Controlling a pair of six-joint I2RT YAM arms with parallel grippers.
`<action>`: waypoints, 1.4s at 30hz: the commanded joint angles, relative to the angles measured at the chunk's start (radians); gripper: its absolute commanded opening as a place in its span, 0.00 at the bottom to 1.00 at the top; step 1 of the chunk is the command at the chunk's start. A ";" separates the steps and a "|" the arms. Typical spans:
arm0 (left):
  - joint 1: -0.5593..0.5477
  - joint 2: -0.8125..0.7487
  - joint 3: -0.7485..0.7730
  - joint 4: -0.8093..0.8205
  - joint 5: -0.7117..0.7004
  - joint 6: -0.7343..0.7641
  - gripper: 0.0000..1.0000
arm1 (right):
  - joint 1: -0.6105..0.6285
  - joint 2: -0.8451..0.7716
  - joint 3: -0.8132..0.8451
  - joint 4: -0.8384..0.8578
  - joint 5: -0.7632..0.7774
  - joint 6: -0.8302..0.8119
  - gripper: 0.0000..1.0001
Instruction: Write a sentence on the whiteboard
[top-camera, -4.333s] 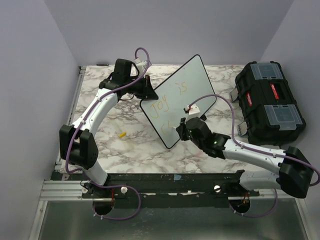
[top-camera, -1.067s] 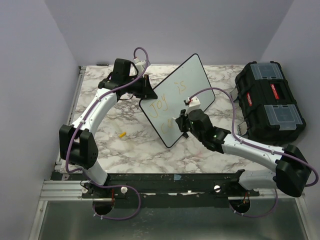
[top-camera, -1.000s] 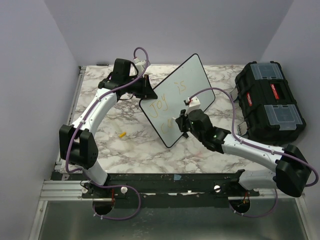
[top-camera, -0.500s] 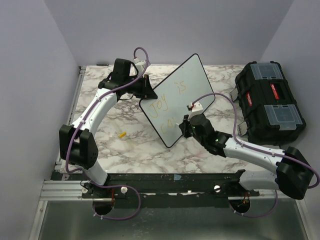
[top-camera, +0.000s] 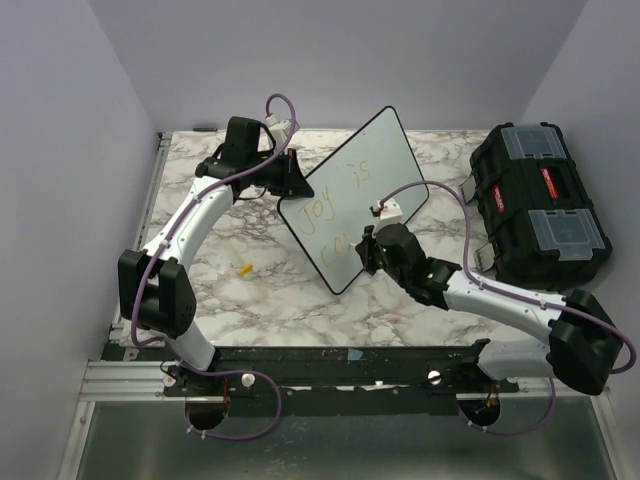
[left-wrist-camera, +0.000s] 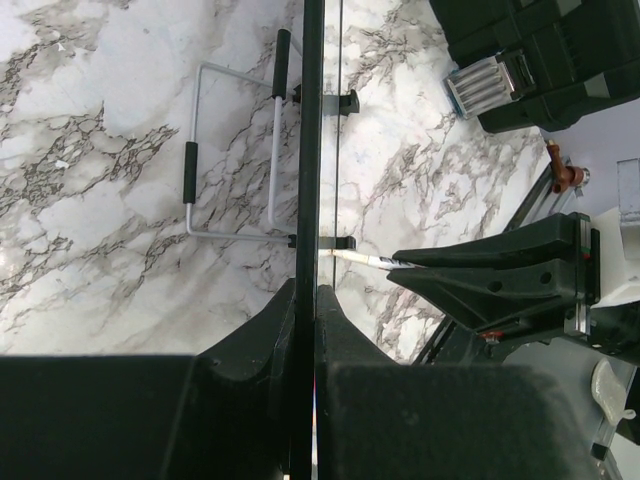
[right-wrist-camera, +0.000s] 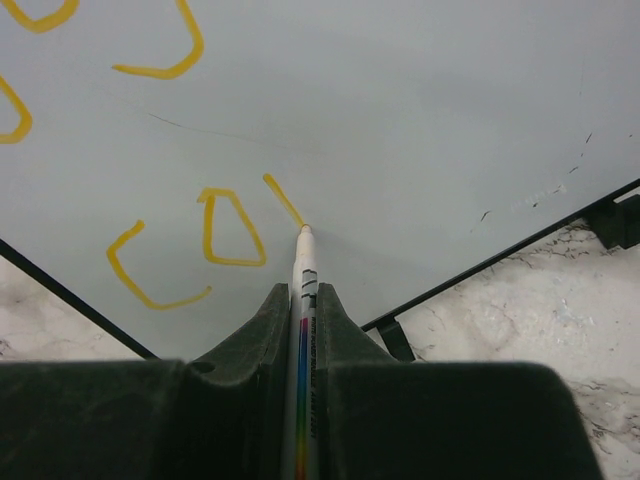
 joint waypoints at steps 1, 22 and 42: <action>-0.007 -0.023 0.000 0.053 -0.028 0.032 0.00 | -0.001 0.037 0.044 0.031 -0.032 -0.012 0.01; -0.008 -0.021 0.003 0.055 -0.026 0.030 0.00 | -0.004 0.086 0.127 0.039 -0.007 -0.039 0.01; -0.007 -0.013 0.007 0.053 -0.025 0.032 0.00 | -0.043 0.109 0.143 0.015 0.031 -0.026 0.01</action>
